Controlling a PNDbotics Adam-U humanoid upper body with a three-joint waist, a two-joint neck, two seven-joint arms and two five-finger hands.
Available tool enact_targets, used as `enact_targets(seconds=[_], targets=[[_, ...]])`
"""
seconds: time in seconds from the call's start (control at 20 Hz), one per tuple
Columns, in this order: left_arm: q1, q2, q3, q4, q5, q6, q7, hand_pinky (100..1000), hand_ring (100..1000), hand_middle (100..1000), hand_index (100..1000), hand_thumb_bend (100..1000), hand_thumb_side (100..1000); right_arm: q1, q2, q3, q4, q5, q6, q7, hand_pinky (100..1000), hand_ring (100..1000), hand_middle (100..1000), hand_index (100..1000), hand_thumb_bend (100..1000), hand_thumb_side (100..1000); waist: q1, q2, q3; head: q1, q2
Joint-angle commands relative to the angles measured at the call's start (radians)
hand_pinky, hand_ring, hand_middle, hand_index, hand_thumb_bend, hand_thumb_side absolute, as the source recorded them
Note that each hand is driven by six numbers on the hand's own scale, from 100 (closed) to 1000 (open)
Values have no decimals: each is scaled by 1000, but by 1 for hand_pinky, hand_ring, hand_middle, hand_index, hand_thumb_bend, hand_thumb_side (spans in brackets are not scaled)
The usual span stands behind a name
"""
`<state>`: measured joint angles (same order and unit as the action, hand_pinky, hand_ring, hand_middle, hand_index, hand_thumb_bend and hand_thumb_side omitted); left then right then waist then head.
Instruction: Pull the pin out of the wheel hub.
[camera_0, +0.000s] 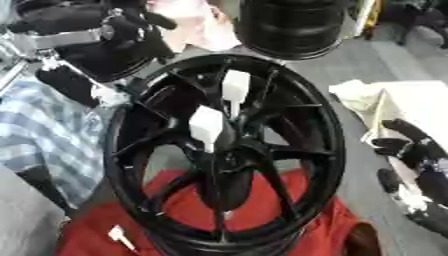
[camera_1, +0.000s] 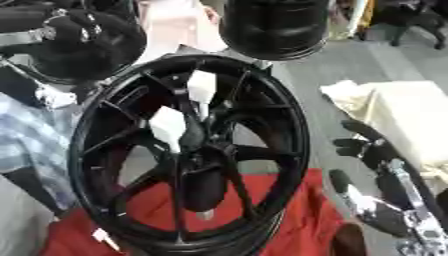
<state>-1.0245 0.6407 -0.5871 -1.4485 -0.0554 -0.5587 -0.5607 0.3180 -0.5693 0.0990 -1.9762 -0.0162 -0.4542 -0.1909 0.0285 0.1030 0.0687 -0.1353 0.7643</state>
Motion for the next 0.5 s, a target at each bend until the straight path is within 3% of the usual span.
enact_targets(seconds=[0.05, 0.5], targets=[[-36, -9, 11, 7, 0, -348, -346, 649, 1000, 678, 857, 164, 274, 1, -18, -5, -24, -4, 0, 2, 759, 790, 899, 949, 370, 481, -2, -16, -2, -5, 6], [-88, -125, -14, 104, -95, -348, -346, 653, 1000, 714, 879, 216, 294, -5, -19, -1, -24, -13, 3, 6, 758, 790, 899, 949, 369, 481, -2, -15, -12, -9, 6]])
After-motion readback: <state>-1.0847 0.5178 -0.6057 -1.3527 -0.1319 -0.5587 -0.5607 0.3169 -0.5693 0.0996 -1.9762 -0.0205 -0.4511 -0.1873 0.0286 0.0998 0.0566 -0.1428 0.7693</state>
